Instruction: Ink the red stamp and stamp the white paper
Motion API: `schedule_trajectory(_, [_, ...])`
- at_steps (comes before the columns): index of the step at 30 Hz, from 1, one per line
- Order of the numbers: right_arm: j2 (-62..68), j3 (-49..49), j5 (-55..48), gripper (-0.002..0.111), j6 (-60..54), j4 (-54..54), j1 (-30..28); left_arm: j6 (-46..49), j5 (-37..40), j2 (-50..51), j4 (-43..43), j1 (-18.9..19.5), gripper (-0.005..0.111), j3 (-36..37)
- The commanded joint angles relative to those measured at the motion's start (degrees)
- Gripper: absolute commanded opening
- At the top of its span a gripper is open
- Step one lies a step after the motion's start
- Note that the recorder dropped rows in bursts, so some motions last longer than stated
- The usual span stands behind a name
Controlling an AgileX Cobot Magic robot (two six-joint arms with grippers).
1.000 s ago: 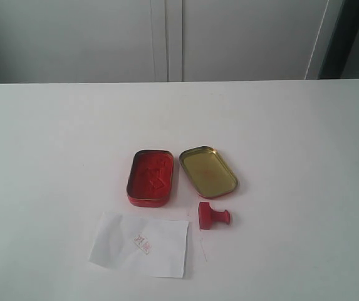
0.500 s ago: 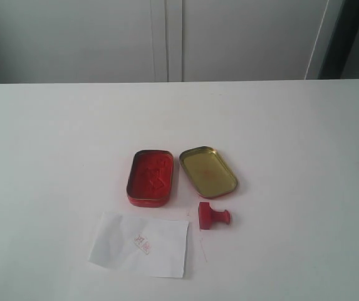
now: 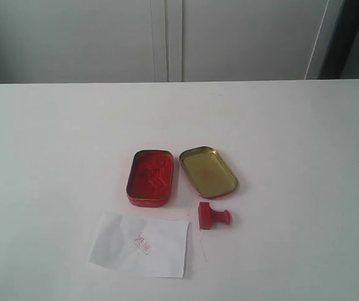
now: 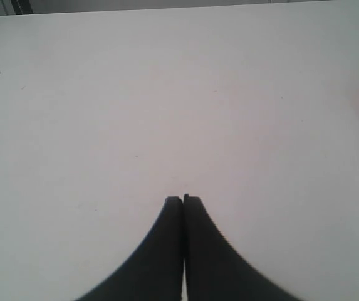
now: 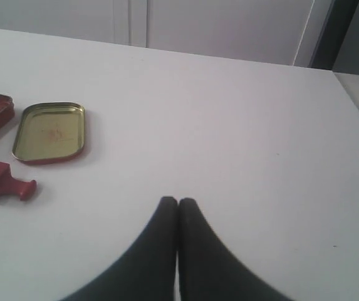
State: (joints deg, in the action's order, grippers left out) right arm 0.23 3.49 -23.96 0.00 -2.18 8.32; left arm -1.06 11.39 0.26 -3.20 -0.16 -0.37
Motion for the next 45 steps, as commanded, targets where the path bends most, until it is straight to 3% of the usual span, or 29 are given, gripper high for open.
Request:
schedule_trajectory(1, [-0.2, -0.9, 1.4, 0.000, 0.0, -0.4, -0.3, 0.0, -0.2, -0.3, -0.2, 0.1, 0.000, 0.4])
schedule_trajectory(45, [-0.2, -3.5, 4.5, 0.000, 1.3, -0.4, -0.3, 0.0, -0.2, -0.3, -0.2, 0.1, 0.000, 0.4])
